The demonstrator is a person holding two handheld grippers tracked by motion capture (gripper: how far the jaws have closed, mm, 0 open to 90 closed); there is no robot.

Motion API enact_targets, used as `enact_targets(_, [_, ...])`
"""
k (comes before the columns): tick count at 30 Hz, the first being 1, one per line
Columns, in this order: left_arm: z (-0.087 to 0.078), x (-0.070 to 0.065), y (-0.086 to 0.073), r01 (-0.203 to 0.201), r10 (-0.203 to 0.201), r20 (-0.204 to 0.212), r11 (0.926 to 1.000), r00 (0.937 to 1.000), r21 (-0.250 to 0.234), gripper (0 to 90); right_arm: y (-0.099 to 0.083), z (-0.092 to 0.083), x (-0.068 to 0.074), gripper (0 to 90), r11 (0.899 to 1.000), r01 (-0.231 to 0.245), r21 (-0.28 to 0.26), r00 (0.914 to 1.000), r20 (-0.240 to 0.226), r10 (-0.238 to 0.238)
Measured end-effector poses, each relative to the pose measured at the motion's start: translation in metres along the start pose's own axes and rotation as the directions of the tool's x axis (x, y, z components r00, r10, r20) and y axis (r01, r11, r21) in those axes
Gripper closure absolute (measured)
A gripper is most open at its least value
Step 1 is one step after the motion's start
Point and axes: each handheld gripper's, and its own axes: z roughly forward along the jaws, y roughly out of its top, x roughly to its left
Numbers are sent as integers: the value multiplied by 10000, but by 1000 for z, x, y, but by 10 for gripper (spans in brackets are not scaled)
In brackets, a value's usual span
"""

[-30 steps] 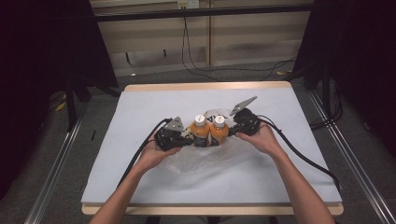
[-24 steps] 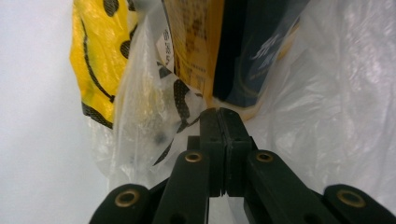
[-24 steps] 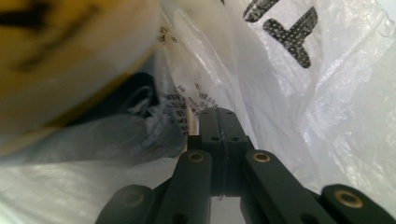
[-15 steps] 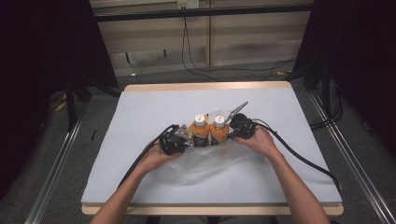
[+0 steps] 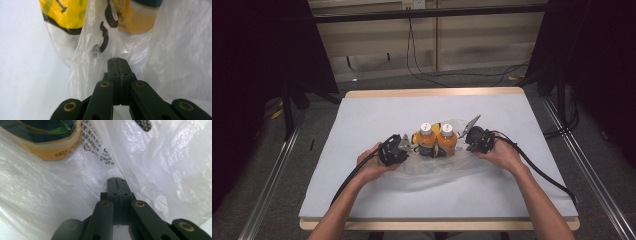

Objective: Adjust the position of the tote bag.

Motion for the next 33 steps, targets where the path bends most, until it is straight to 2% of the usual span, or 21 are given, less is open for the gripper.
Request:
enact_targets(1, [-1,3,-3,-45,47,-143,9999,9999,124,900,-1,0,-2,900,10000,89,4,10000,0,-89])
enact_targets(2, [-2,6,-7,130,-130,-29,9999,9999,-10,900,-5,-1,-5,900,9996,-270,-125,9996,-122,269])
enact_targets(4, [-2,7,-10,239,-239,20,9997,9997,-103,900,-7,-1,-8,900,9993,-302,-220,9995,-140,299])
enact_targets(6, [-3,10,-12,177,-177,-48,9998,9998,-43,900,-11,-1,-12,900,9980,-515,-356,9981,-344,502])
enact_targets(7, [-3,10,-12,174,-174,-202,9998,9996,4,900,-13,-2,-14,900,9970,-696,-325,9973,-250,688])
enact_targets(12, [-2,17,-17,360,-365,-287,9992,9989,-165,900,-19,-3,-21,900,9979,-531,-382,9986,-63,529])
enact_targets(13, [-2,19,-19,295,-295,-580,9996,9979,-7,900,-20,-3,-21,900,9968,-735,-320,9973,-40,734])
enact_targets(14, [-3,24,-21,392,-395,-314,9992,9987,-93,900,-23,-3,-24,900,9958,-796,-454,9968,-97,793])
enact_targets(16, [-3,25,-23,472,-476,-352,9988,9982,-121,900,-24,-3,-26,900,9957,-778,-509,9970,-53,776])
enact_targets(17, [-3,26,-25,639,-646,-363,9977,9973,-209,900,-27,-5,-28,900,9960,-817,-375,9966,112,822])
enact_targets(19, [-3,27,-25,589,-597,-361,9980,9976,-224,900,-29,-6,-30,900,9960,-834,-333,9965,46,836])
enact_targets(22, [-4,26,-27,616,-628,-548,9978,9965,-231,900,-36,-7,-33,900,9925,-1128,-464,9936,24,1130])
enact_targets(24, [-4,28,-30,733,-745,-378,9968,9965,-316,900,-40,-10,-35,900,9924,-1209,-240,9925,162,1213])
enact_targets(25, [-5,29,-33,895,-907,-323,9953,9954,-382,900,-43,-11,-36,900,9919,-1236,-305,9921,160,1242])
enact_targets(29, [-7,30,-35,942,-954,-422,9951,9945,-298,900,-48,-13,-36,900,9906,-1348,-247,9906,203,1353])
enact_targets(30, [-7,31,-36,858,-870,-472,9960,9951,-266,900,-49,-13,-36,900,9910,-1320,-238,9909,228,1325])
enact_targets(33, [-8,32,-41,1120,-1140,-472,9928,9924,-433,900,-53,-16,-35,900,9925,-1212,-152,9915,449,1218])
